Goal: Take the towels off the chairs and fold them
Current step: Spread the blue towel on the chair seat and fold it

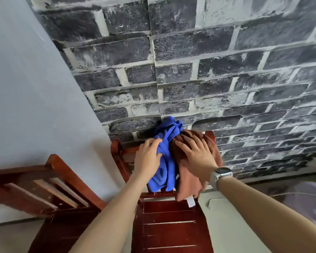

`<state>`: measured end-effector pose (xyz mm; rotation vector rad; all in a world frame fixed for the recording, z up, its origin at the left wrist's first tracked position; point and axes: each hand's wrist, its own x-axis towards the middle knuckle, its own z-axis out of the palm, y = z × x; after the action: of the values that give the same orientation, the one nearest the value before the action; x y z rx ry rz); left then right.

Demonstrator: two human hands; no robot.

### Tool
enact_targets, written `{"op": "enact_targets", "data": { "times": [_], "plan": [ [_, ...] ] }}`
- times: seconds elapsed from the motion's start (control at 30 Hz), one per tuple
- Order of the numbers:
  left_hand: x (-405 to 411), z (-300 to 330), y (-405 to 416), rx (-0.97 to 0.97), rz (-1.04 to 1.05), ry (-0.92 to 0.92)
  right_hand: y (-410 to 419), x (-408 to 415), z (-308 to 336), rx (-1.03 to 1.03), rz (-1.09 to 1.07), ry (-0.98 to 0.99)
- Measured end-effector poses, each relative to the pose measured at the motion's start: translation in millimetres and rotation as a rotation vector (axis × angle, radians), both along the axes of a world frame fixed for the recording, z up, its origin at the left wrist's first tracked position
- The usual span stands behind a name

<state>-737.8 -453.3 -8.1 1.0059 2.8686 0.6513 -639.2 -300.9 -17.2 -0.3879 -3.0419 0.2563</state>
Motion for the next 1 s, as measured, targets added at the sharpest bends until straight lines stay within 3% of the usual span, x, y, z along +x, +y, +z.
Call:
{"op": "enact_targets", "data": {
  "times": [0.2, 0.33, 0.43, 0.53, 0.6, 0.67, 0.7, 0.77, 0.9, 0.93, 1.0],
  "plan": [
    [-40, 23, -27, 0.527, 0.103, -0.073, -10, -6, 3, -0.016, -0.092, -0.002],
    [-40, 59, -57, 0.719, 0.085, -0.028, -16, -7, 8, -0.08, -0.151, -0.022],
    [-19, 72, -90, 0.683, 0.002, 0.008, -17, -6, 11, -0.098, -0.158, -0.056],
    [-4, 58, -130, 0.459, -0.087, -0.057, -19, -9, 13, -0.07, -0.191, -0.069],
    [3, 39, -149, 0.227, -0.14, -0.141, -29, -11, 14, -0.06, -0.229, 0.044],
    [22, 22, -172, 0.125, -0.127, -0.184, -61, -4, 10, -0.15, -0.171, 0.255],
    [26, 17, -176, 0.149, -0.126, -0.177, -73, 2, 3, -0.219, -0.158, 0.353],
    [43, 11, -186, 0.238, -0.087, -0.141, -109, 16, -13, -0.49, -0.199, 0.353],
    [82, 0, -192, 0.36, -0.056, -0.157, -148, 20, -19, -1.608, -0.541, -0.043],
    [91, -2, -193, 0.372, -0.052, -0.176, -150, 18, -17, -1.762, -0.531, -0.048],
    [105, -4, -195, 0.397, -0.043, -0.187, -153, 13, -13, -1.881, -0.464, 0.016]
  ]
}}
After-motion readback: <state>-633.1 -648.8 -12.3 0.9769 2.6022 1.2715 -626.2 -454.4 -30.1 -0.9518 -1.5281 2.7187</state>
